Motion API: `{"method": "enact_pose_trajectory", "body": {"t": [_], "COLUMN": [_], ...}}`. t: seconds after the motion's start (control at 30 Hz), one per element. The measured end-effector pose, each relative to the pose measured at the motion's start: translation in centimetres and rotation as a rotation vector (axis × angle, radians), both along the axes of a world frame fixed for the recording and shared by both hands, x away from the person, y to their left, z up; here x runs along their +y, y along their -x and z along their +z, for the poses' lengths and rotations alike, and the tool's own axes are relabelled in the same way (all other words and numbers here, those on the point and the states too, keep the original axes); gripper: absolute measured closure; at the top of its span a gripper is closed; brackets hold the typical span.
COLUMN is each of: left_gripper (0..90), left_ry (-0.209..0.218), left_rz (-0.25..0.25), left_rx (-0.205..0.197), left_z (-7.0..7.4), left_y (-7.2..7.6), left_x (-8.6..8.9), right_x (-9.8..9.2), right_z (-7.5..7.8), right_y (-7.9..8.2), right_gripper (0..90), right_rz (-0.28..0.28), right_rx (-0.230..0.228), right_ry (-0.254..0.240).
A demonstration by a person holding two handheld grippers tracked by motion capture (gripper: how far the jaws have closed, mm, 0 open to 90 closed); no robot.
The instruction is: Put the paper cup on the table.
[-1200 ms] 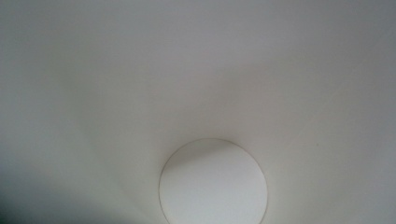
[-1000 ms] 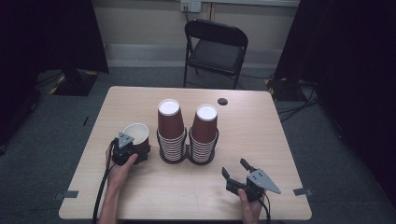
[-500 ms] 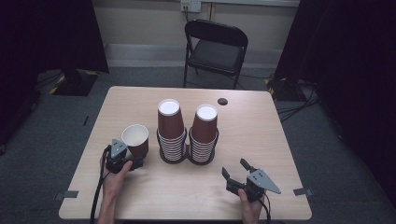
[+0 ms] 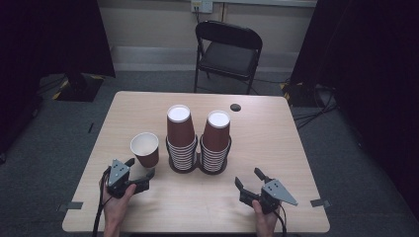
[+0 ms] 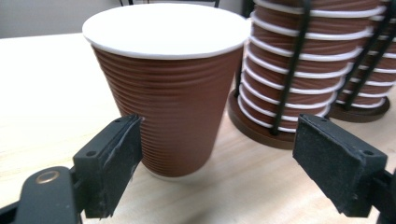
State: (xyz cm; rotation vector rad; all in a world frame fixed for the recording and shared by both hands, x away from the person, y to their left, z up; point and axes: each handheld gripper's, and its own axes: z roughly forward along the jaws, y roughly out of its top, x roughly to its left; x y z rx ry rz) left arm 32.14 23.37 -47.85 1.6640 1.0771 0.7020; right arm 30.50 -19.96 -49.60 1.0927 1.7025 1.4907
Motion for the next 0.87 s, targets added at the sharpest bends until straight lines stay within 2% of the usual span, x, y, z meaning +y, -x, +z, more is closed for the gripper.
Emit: {"method": "enact_pose_trajectory", "body": {"t": [0.13, 0.2, 0.27, 0.33, 0.47, 0.53, 0.6, 0.63, 0.77, 0.87], "left_gripper": [15.7, 15.7, 15.6, 15.7, 15.6, 15.5, 15.8, 16.2, 15.4, 15.6], "left_ry": [0.021, 0.065, 0.083, 0.075, 0.096, 0.087, 0.065, 0.067, 0.092, 0.093], "left_rz": [-0.046, -0.079, -0.076, -0.083, -0.116, -0.123, -0.115, -0.104, -0.123, -0.108], "left_rx": [-0.017, -0.018, -0.027, -0.033, -0.039, -0.049, -0.040, -0.054, -0.083, -0.119], "left_z": [-0.1, -0.5, -0.8, -0.9, -1.0, -1.3, -1.7, -1.7, -1.8, -1.9], "left_y": [1.1, 1.7, 2.2, 2.7, 3.4, 3.6, 3.7, 3.9, 4.1, 4.3], "left_x": [-0.8, -1.3, -1.9, -2.4, -3.7, -4.4, -4.9, -5.0, -4.9, -4.9], "right_x": [0.0, 0.0, 0.0, 0.0, 0.0, 0.0, 0.1, 0.1, 0.2, 0.3], "right_z": [0.0, 0.0, 0.0, 0.0, 0.0, 0.0, 0.0, 0.0, 0.1, 0.1], "right_y": [0.0, 0.0, 0.0, 0.0, 0.0, 0.0, 0.0, 0.0, -0.2, -0.6], "right_gripper": [18.5, 18.5, 18.5, 18.5, 18.5, 18.5, 18.7, 18.9, 19.4, 21.2], "right_rz": [0.001, 0.002, 0.003, 0.003, 0.006, 0.005, 0.002, -0.002, -0.006, -0.004], "right_rx": [-0.002, 0.001, 0.002, 0.000, 0.004, 0.004, 0.006, 0.008, 0.017, 0.064], "right_ry": [0.001, -0.003, -0.001, 0.001, 0.003, 0.003, 0.005, 0.005, 0.016, 0.025]}}
